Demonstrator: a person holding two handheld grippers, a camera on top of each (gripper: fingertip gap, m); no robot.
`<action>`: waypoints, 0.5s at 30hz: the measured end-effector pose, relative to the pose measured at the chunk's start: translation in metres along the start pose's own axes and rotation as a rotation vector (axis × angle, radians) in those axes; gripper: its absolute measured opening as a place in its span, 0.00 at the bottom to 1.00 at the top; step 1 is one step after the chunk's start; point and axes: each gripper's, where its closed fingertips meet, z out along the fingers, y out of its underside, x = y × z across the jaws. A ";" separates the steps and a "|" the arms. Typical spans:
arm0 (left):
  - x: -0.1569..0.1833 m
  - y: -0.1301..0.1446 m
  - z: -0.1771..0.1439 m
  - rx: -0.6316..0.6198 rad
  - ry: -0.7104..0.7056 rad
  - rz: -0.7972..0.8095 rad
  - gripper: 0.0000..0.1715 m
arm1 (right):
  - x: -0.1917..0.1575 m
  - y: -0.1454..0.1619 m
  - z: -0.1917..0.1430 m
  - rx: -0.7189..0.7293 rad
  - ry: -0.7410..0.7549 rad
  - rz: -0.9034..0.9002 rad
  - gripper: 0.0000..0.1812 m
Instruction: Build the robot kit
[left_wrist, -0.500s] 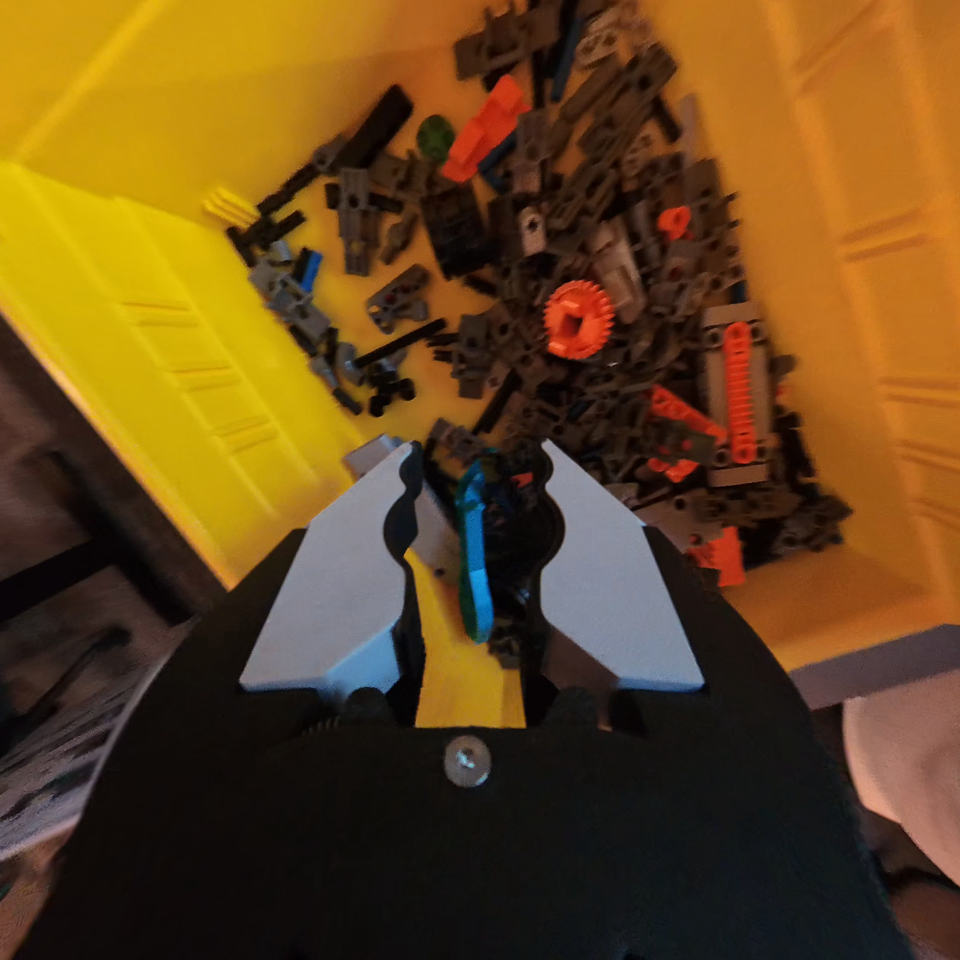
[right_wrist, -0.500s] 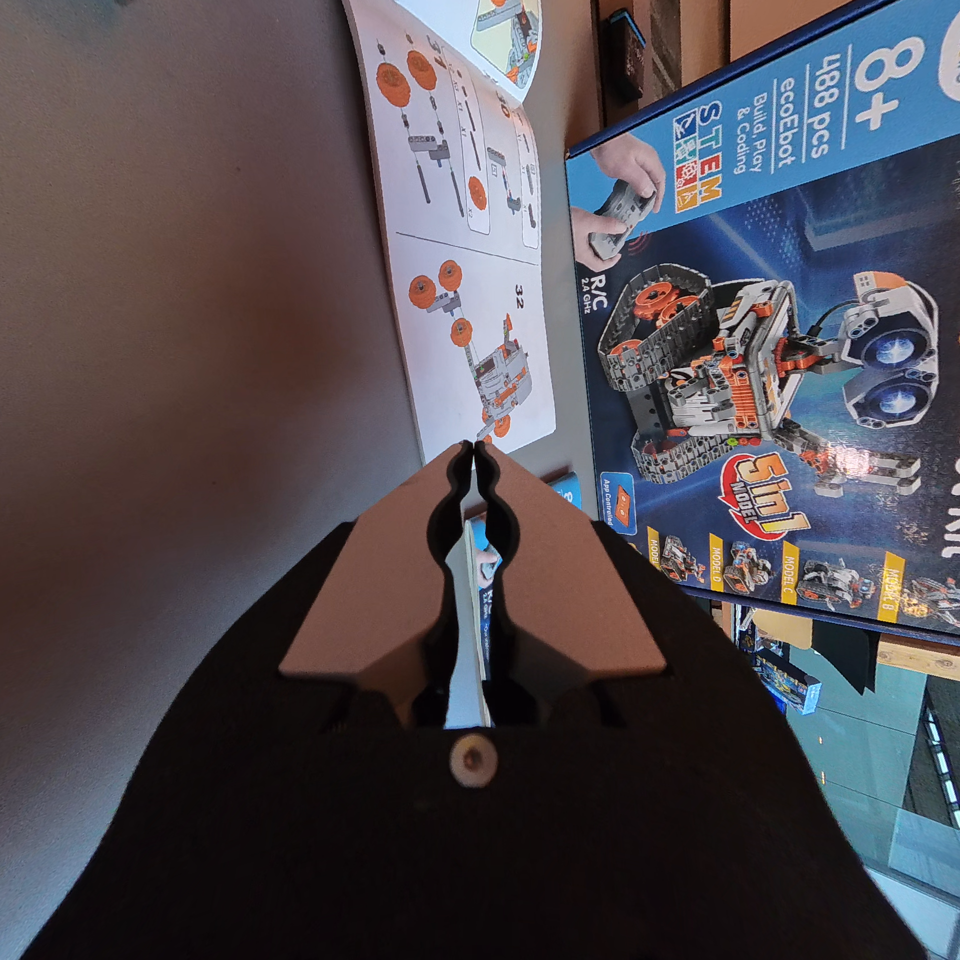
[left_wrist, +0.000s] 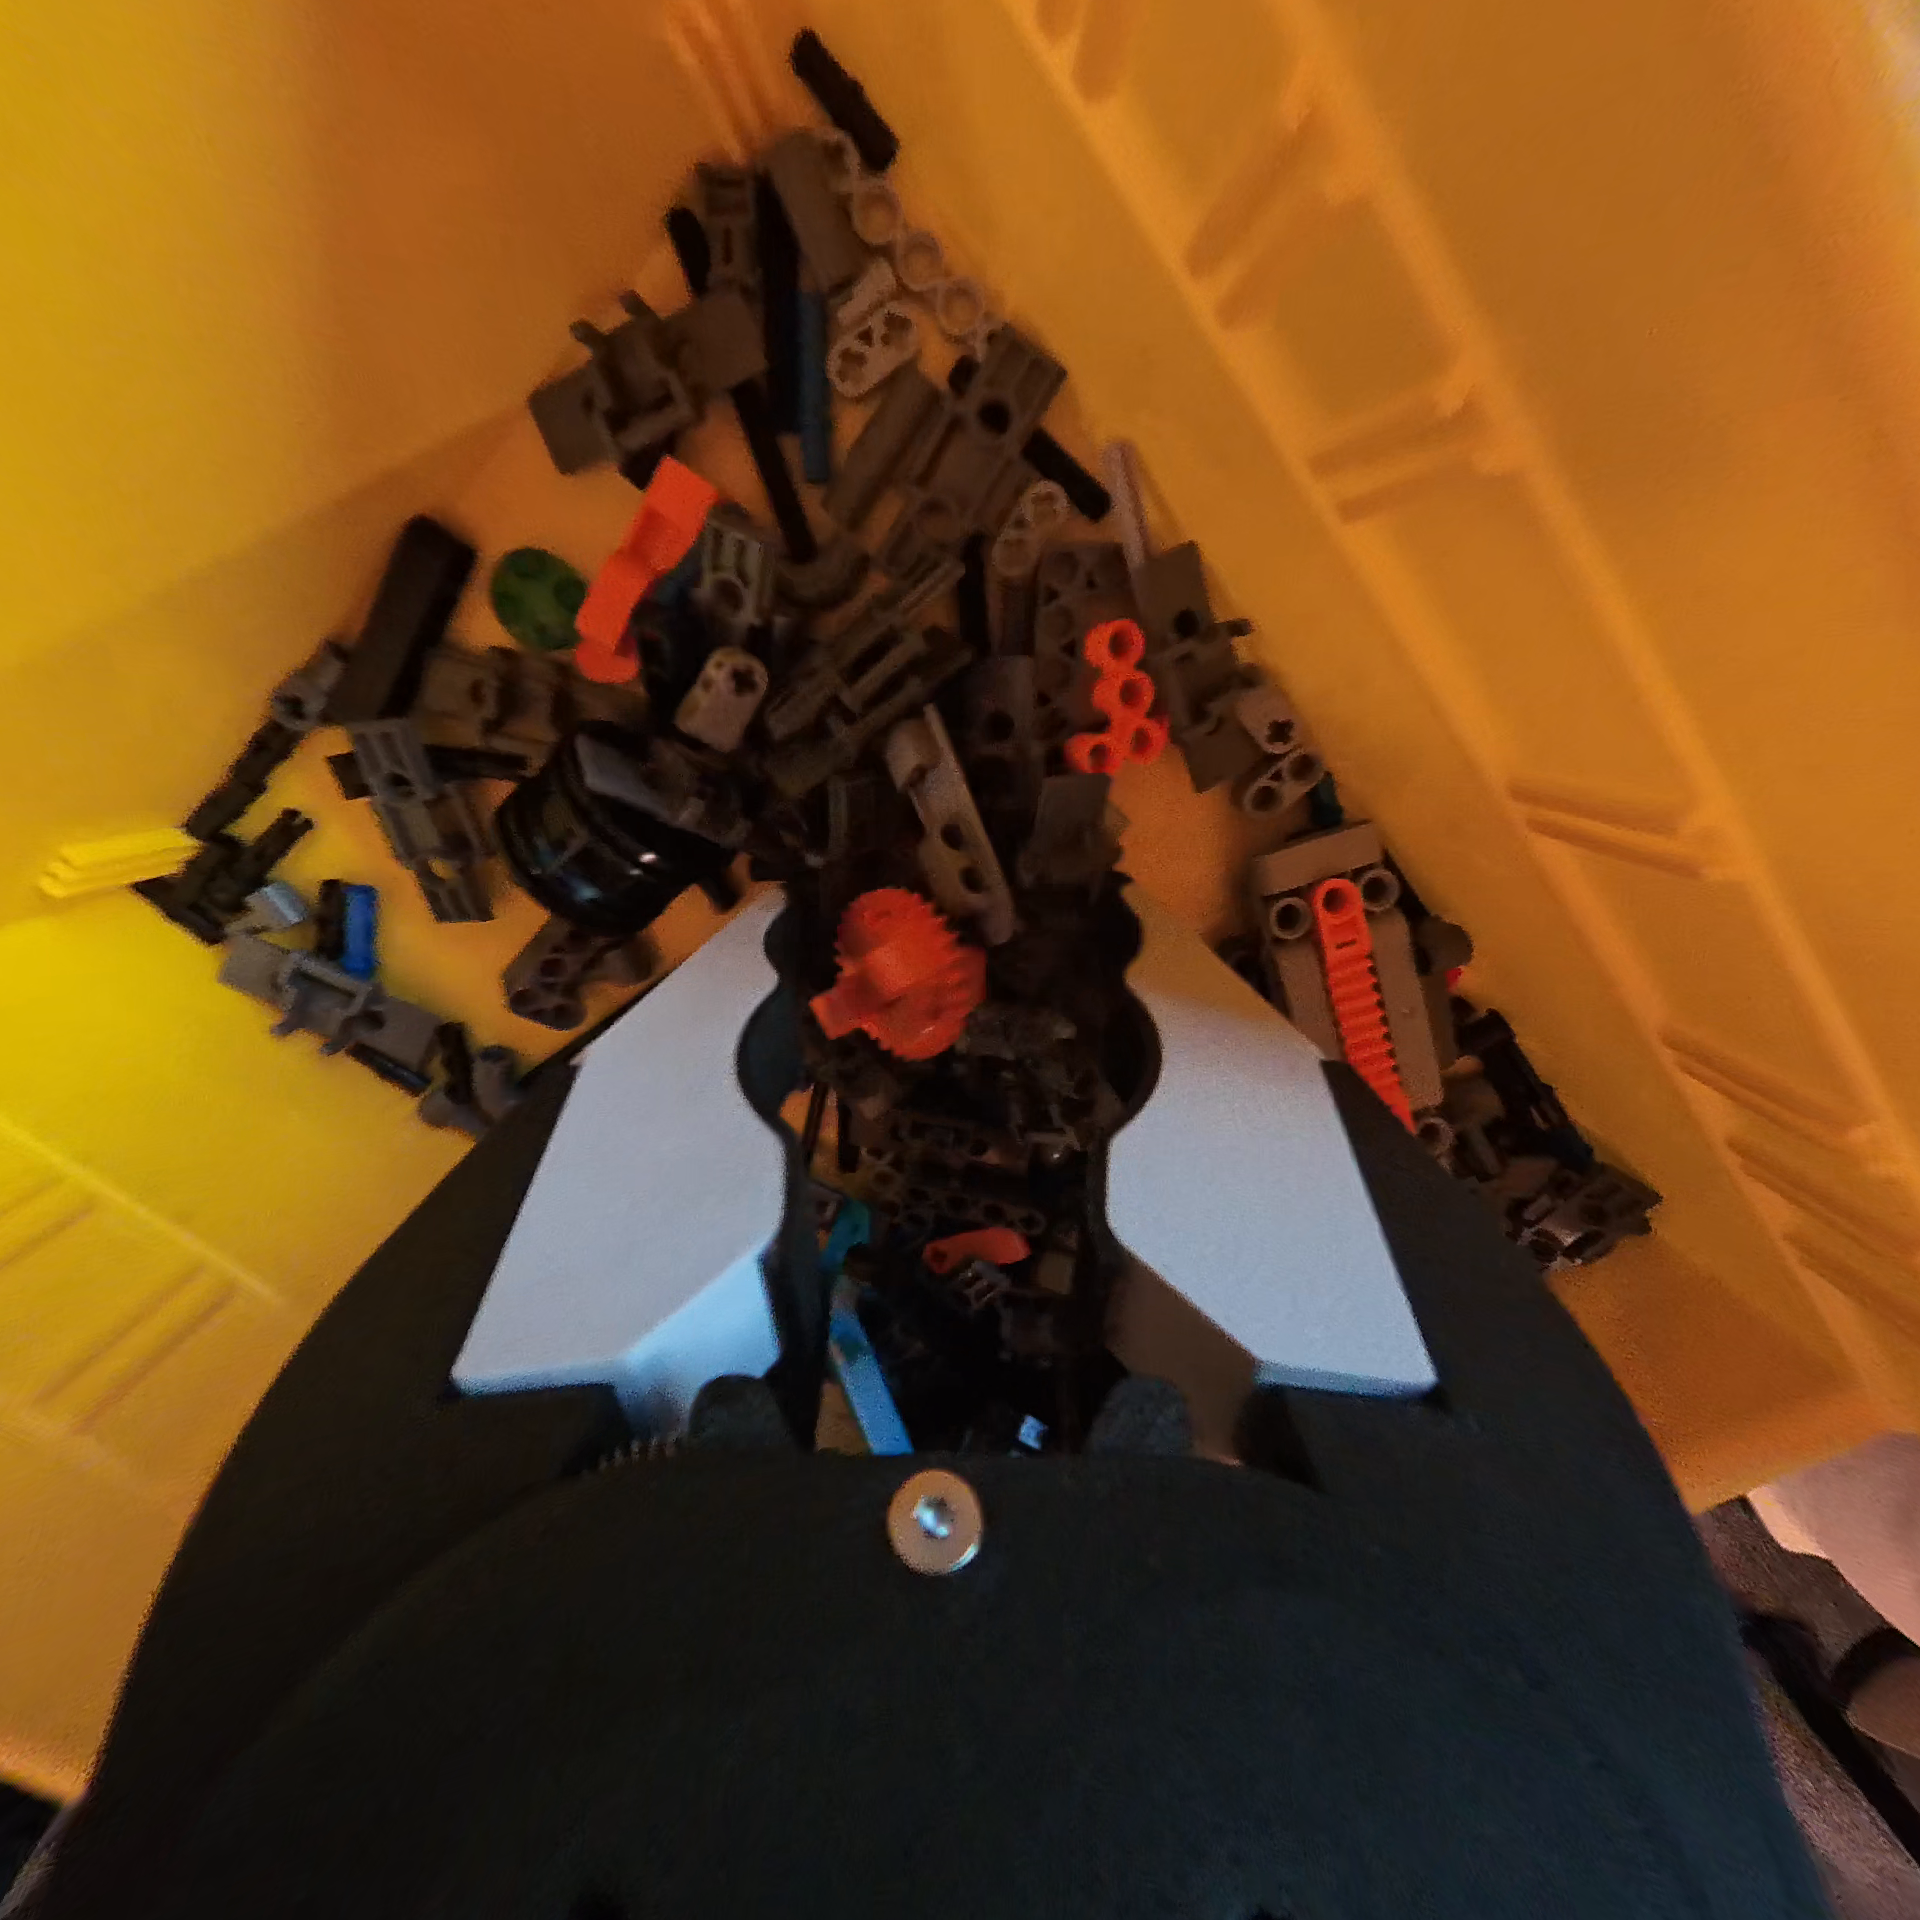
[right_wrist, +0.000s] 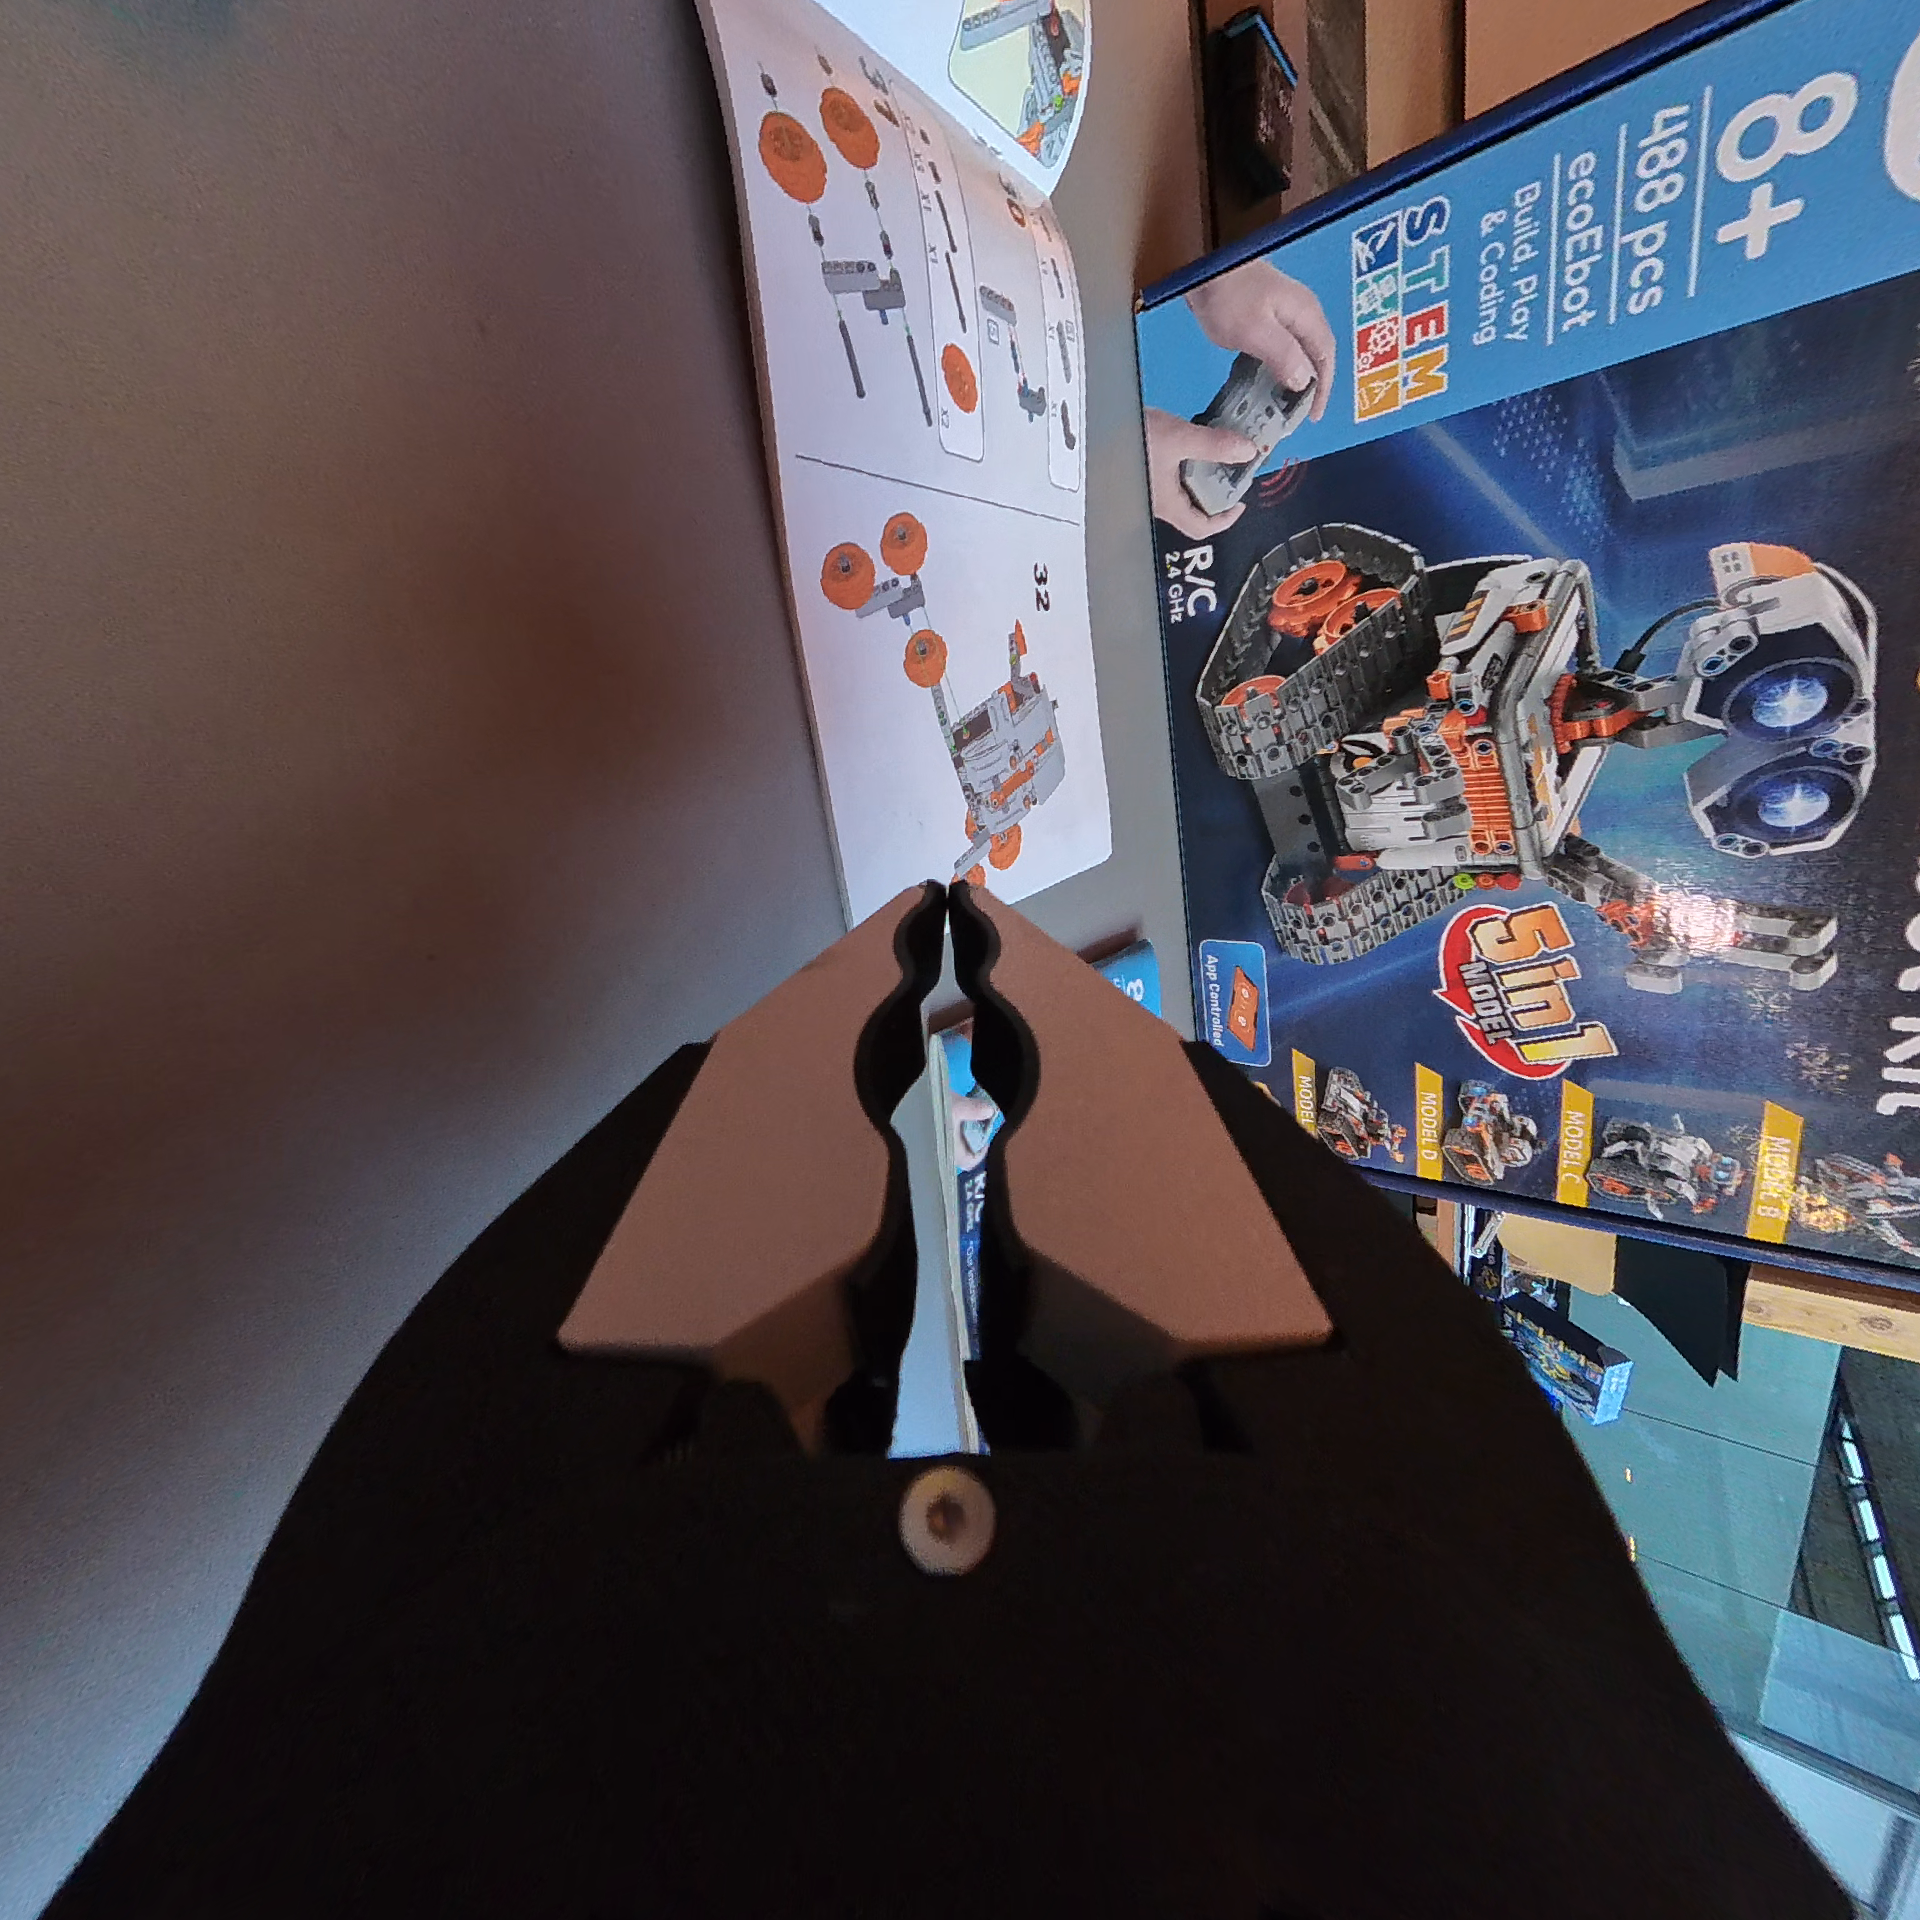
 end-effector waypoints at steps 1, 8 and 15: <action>-0.005 0.000 -0.003 -0.004 -0.017 0.003 0.25 | 0.000 0.000 0.000 0.001 0.000 -0.001 0.00; -0.066 0.005 -0.032 -0.009 -0.244 -0.007 0.06 | -0.001 -0.001 0.001 0.003 -0.006 -0.005 0.00; -0.097 0.014 -0.036 -0.059 -0.374 -0.078 0.21 | -0.001 0.000 0.001 -0.002 -0.004 -0.002 0.00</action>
